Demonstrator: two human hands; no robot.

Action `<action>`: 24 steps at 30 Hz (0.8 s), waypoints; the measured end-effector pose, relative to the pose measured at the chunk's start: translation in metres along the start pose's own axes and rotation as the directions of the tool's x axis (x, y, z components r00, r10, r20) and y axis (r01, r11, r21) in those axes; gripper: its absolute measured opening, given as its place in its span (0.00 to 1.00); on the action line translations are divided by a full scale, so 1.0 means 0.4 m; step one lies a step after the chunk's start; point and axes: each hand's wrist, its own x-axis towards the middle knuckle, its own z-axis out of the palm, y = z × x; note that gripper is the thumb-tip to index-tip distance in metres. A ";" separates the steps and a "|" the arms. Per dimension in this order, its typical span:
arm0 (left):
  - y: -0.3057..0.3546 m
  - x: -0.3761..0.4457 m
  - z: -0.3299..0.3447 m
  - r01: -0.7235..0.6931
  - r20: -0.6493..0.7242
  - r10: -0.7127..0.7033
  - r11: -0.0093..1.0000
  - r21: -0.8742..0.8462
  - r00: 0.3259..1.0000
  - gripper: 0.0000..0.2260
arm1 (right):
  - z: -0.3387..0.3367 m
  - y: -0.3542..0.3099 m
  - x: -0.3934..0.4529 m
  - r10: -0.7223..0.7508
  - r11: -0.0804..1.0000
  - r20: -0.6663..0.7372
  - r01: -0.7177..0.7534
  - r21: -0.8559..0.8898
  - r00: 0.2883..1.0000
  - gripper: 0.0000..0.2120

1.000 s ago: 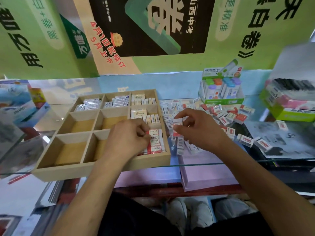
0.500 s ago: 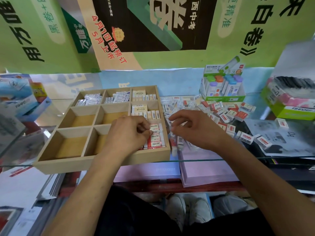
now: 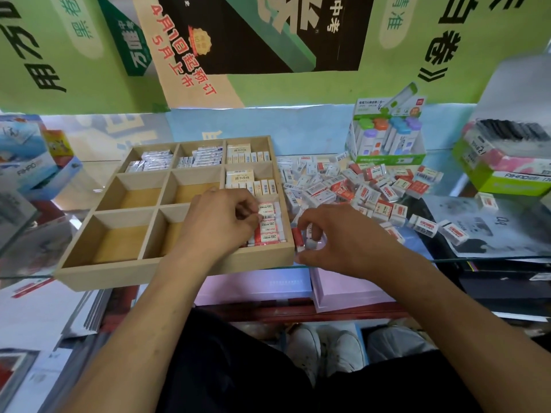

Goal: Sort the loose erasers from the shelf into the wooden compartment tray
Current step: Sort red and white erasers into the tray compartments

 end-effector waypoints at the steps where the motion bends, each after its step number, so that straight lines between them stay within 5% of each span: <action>1: 0.001 -0.002 -0.001 -0.004 -0.003 0.004 1.000 -0.003 1.000 0.04 | 0.002 -0.003 -0.001 0.004 1.000 -0.018 -0.004 0.008 1.000 0.11; 8: 0.012 -0.010 -0.006 -0.021 -0.016 0.021 1.000 -0.002 1.000 0.07 | 0.016 -0.023 -0.003 0.147 0.984 -0.134 -0.131 0.122 0.980 0.03; 14: 0.017 -0.023 -0.014 -0.066 -0.069 0.062 0.996 -0.061 0.996 0.05 | -0.046 -0.017 0.008 0.351 0.895 -0.302 -0.223 0.387 0.886 0.02; 19: 0.035 -0.047 -0.033 -0.218 -0.161 0.183 0.945 -0.242 0.970 0.14 | -0.072 -0.028 0.015 0.390 0.604 -0.055 -0.211 0.769 0.919 0.03; 24: 0.039 -0.054 -0.041 -0.334 -0.178 0.294 0.906 -0.260 0.939 0.11 | -0.053 -0.037 0.040 0.342 0.557 0.045 -0.241 0.795 0.939 0.04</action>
